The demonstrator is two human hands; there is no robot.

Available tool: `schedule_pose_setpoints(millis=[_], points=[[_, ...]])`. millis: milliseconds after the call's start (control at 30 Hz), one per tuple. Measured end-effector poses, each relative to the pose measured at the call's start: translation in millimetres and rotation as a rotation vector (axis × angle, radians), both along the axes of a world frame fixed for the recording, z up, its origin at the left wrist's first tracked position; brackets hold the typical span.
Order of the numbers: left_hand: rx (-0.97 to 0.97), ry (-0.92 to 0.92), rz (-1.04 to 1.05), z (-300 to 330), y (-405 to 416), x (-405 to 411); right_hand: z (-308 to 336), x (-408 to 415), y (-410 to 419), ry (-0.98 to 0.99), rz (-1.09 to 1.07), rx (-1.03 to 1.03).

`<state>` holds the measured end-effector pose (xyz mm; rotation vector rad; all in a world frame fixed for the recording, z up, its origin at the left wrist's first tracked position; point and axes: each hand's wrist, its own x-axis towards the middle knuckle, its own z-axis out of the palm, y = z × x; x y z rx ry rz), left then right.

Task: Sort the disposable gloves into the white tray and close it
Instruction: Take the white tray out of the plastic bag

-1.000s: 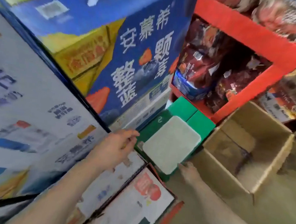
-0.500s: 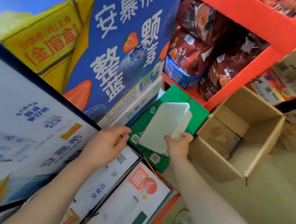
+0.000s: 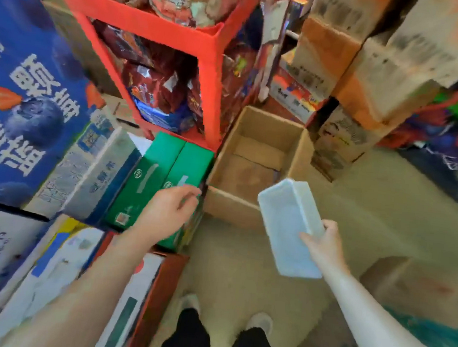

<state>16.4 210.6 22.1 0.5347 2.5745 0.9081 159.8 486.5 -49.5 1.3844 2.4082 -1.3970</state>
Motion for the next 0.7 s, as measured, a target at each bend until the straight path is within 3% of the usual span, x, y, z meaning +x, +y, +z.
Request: schedule_pose_setpoints(millis=[300, 700], points=[[-0.056, -0.069, -0.32, 20, 219, 46, 56, 136, 195, -0.13, -0.117, 0.23], [-0.127, -0.004, -0.583, 23, 535, -37, 76, 96, 457, 0.039, -0.484, 0.261]])
